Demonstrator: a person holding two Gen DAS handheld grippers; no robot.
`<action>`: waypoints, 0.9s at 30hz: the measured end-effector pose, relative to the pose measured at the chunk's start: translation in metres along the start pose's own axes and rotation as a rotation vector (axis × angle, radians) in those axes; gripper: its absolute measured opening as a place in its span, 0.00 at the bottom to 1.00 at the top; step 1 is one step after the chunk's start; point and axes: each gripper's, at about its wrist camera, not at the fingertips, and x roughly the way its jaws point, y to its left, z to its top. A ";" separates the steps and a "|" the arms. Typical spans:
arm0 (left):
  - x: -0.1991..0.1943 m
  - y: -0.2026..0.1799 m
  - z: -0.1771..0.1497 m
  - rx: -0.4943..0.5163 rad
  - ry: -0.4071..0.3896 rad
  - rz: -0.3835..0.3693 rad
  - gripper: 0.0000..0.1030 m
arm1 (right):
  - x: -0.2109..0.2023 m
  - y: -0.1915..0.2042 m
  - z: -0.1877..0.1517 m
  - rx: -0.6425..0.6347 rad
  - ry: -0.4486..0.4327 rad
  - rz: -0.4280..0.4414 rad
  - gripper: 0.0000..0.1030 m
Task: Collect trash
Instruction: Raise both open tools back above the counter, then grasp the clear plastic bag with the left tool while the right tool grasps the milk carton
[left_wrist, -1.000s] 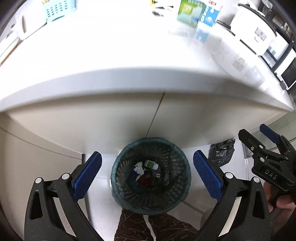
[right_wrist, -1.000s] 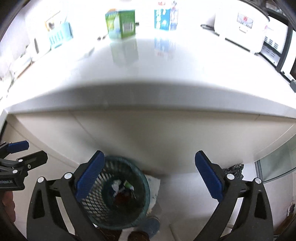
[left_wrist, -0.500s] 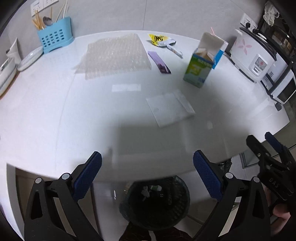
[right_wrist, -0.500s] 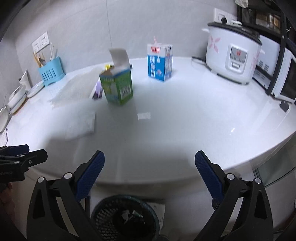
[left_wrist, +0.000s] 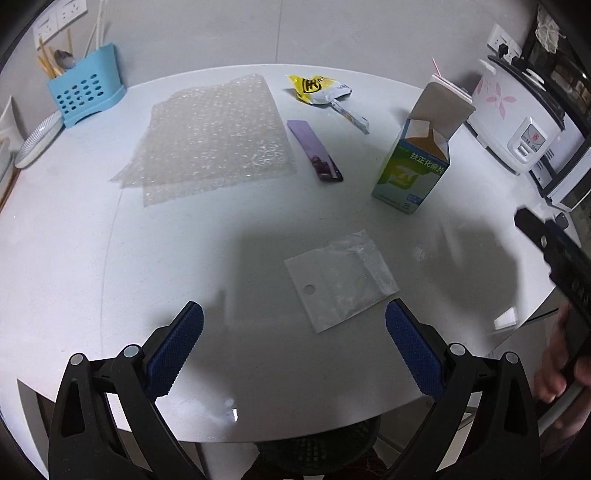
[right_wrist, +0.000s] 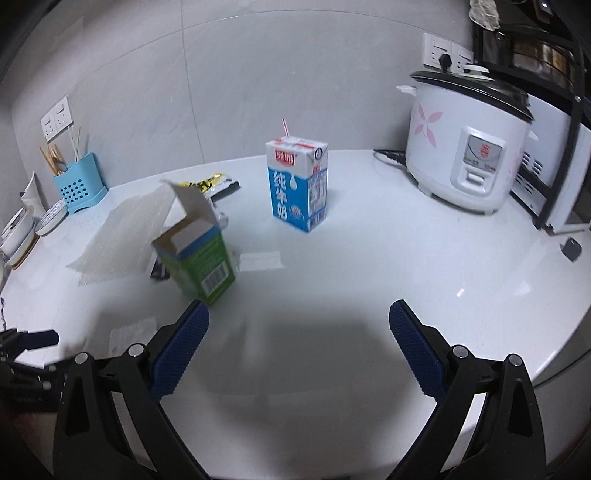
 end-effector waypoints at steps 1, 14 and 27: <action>0.003 -0.003 0.002 -0.003 0.005 0.005 0.94 | 0.007 -0.003 0.007 -0.006 0.000 0.011 0.91; 0.051 -0.035 0.021 -0.089 0.104 0.068 0.94 | 0.087 -0.023 0.068 -0.141 0.019 0.052 0.91; 0.067 -0.052 0.033 -0.173 0.145 0.197 0.83 | 0.137 -0.027 0.112 -0.224 -0.007 0.164 0.90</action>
